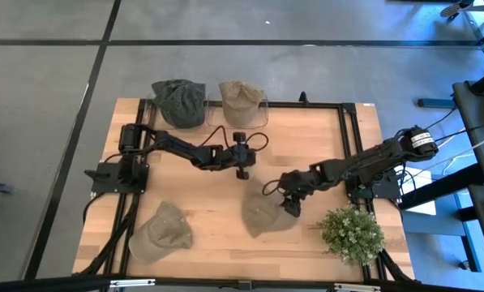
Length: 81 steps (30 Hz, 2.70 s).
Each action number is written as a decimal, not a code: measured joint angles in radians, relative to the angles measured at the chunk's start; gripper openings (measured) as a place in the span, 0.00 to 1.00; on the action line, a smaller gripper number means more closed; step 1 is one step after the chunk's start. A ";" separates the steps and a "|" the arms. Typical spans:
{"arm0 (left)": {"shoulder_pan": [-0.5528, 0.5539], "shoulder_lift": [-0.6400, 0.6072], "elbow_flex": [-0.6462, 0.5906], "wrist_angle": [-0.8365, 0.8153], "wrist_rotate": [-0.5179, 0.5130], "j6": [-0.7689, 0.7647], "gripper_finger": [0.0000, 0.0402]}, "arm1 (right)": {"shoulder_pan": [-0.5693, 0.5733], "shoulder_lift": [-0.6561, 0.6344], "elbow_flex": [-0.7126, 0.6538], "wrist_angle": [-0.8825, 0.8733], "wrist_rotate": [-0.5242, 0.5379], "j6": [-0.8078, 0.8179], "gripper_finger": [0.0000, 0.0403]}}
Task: Pick & Place hat
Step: Put the right brown cap into the right transparent bin
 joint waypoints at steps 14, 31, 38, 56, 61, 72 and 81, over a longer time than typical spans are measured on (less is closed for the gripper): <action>-0.015 -0.353 -0.024 -0.414 0.197 -0.447 0.19 | -0.031 0.000 0.196 -0.115 0.066 -0.416 0.56; -0.101 -0.717 -0.402 -0.218 0.114 -0.687 0.19 | -0.170 0.264 0.604 -0.247 -0.105 -0.981 0.56; -0.111 -0.718 -0.406 -0.237 0.116 -0.671 0.19 | -0.175 0.493 0.766 -0.373 -0.125 -1.055 0.56; -0.116 -0.717 -0.406 -0.280 0.116 -0.649 0.19 | -0.171 0.743 0.845 -0.383 -0.251 -1.113 0.53; -0.116 -0.717 -0.406 -0.280 0.111 -0.642 0.19 | -0.176 0.746 0.845 -0.380 -0.230 -1.116 0.37; -0.116 -0.720 -0.406 -0.281 0.108 -0.623 0.19 | -0.201 0.703 0.835 -0.459 -0.205 -1.079 0.11; -0.116 -0.850 -0.406 -0.314 -0.028 -0.526 0.19 | -0.203 0.445 0.838 -0.541 0.062 -0.938 0.11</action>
